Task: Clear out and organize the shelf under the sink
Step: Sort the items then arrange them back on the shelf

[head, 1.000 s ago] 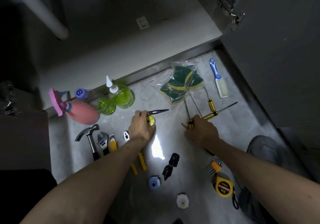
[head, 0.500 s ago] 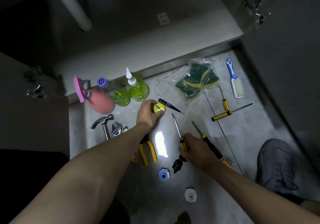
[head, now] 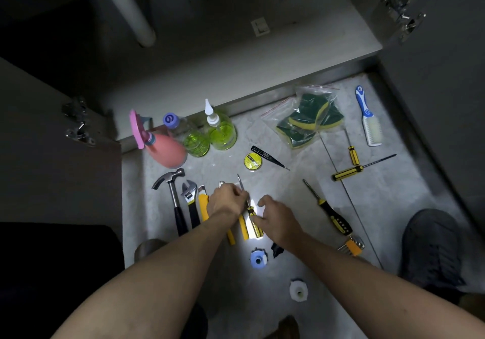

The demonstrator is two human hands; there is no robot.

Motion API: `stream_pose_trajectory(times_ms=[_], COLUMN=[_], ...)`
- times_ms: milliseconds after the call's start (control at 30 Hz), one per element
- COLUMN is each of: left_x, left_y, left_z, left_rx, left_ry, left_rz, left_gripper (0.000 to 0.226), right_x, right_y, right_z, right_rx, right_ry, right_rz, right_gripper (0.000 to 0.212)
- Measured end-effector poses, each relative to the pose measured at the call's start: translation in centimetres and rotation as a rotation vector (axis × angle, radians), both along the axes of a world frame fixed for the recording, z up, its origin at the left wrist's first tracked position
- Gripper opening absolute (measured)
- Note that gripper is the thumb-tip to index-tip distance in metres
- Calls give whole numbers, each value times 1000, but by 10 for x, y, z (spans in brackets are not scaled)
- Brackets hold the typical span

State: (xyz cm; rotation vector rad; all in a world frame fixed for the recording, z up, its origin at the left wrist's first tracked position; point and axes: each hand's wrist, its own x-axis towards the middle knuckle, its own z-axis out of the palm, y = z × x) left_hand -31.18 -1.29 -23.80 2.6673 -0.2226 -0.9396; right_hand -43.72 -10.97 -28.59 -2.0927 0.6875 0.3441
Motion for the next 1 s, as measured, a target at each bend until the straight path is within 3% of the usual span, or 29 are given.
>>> stream_pose_trajectory(times_ms=[100,200,333,467,667,833,1000], left_x=[-7,-11,-19,-26,-30,-34,-33], left_y=[-5,-14,-20,-17,-9,-6,-3], left_z=[0,0,-2,-2,-4,-6,-6], left_rx=[79,129,118,108,154,121,97], left_ry=[9,-23,-54,-64,-92,-94,-90], left_rz=[-96,-169,-203,-229,-340,-355,-383], left_gripper=[36,26,13,21,24,19,22], right_x=[-8,-28,-64,-91,-73,-33,-13], right_y=[-17,-47,-86,-99,-83,-49,-14], right_z=[13,26,30,21,26,27,12], right_rx=[-115,-288,-441,-389,-188,-116,-74], right_ry=[-36,-49,119,287,23,34,57], right_rz=[-9,7,-85,-79,-175,-26,-68], right_gripper=[24,21,28,28,21,23,24])
